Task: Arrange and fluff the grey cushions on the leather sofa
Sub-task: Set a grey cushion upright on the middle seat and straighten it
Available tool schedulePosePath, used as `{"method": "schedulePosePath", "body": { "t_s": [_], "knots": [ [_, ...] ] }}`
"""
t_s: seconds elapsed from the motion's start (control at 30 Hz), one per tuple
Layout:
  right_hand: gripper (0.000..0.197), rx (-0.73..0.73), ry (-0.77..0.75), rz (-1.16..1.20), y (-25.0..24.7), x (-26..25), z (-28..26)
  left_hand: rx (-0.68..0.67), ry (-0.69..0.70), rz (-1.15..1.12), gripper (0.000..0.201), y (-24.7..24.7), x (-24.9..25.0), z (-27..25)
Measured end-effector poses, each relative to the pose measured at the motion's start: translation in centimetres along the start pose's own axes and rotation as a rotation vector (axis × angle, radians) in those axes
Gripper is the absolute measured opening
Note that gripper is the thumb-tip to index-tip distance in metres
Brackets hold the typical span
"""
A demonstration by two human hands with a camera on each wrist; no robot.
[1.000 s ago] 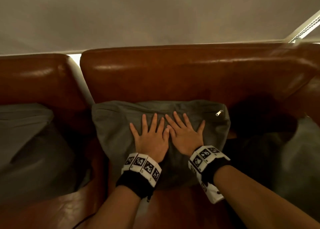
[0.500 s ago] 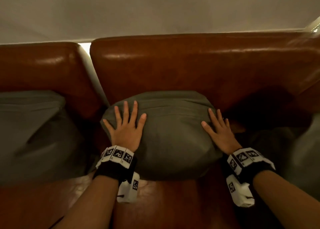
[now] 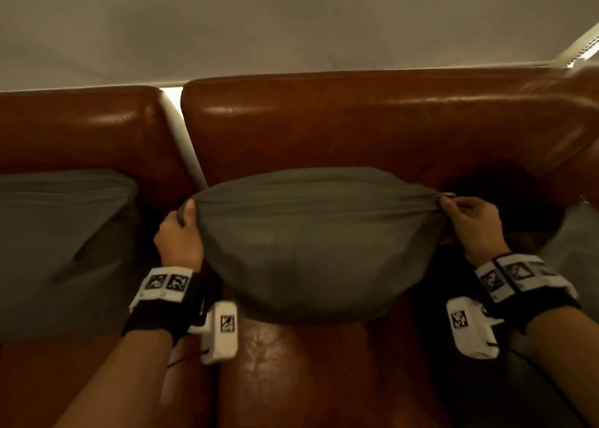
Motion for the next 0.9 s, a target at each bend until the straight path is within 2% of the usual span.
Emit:
{"method": "schedulePosePath", "body": {
  "t_s": [0.1,0.2,0.27,0.33,0.43,0.5,0.57,0.63,0.73,0.8,0.87,0.9],
  "knots": [
    [0.026,0.06,-0.012,-0.093,0.5,0.6,-1.3,-0.01,0.025,0.0,0.048,-0.2,-1.0,-0.6],
    [0.038,0.232,-0.051,-0.294,1.1,-0.5,-2.6,0.002,0.048,-0.068,0.046,-0.3,-1.2,-1.2],
    [0.05,0.37,-0.243,-0.482,2.7,-2.5,-4.5,-0.004,0.064,-0.102,0.047,-0.4,-1.5,-1.3],
    [0.057,0.298,-0.53,-0.576,6.8,-6.0,-7.8,-0.013,0.082,-0.124,0.048,-0.5,-1.8,-1.5],
    [0.06,0.01,-0.885,-0.666,14.9,-11.7,-14.4,-0.015,0.117,-0.139,0.044,-0.6,-2.1,-1.6],
    [0.055,-0.12,-1.021,-0.735,19.1,-13.3,-17.2,-0.002,0.172,-0.123,0.041,-1.0,-2.2,-1.5],
    [0.051,-0.129,-1.062,-0.846,20.1,-12.7,-16.9,-0.015,0.232,-0.072,0.039,-1.6,-2.4,-1.0],
    [0.052,-0.003,-0.993,-0.896,18.2,-10.5,-14.2,-0.073,0.251,-0.007,0.039,-2.4,-2.5,-0.2],
    [0.056,0.139,-0.65,-0.913,11.8,-5.5,-8.3,-0.118,0.186,0.015,0.038,-2.9,-2.6,0.9],
    [0.06,0.102,-0.314,-0.796,6.7,-2.5,-5.6,-0.127,0.096,-0.047,0.038,-2.9,-3.0,1.1],
    [0.071,0.012,-0.017,-0.525,3.8,-0.4,-4.1,-0.156,0.024,-0.111,0.038,-2.6,-3.3,0.7],
    [0.072,0.006,0.069,-0.354,3.3,0.1,-3.7,-0.163,0.014,-0.131,0.039,-2.4,-3.1,0.3]
  ]
}}
Point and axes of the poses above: each hand's wrist, its own z-axis towards the middle knuckle, its own y-axis out of the palm, x = y × z, the point moved 1 cm from there along z, towards the middle knuckle, and after that the axes turned 15 degrees about -z, right-handed, at the moved point
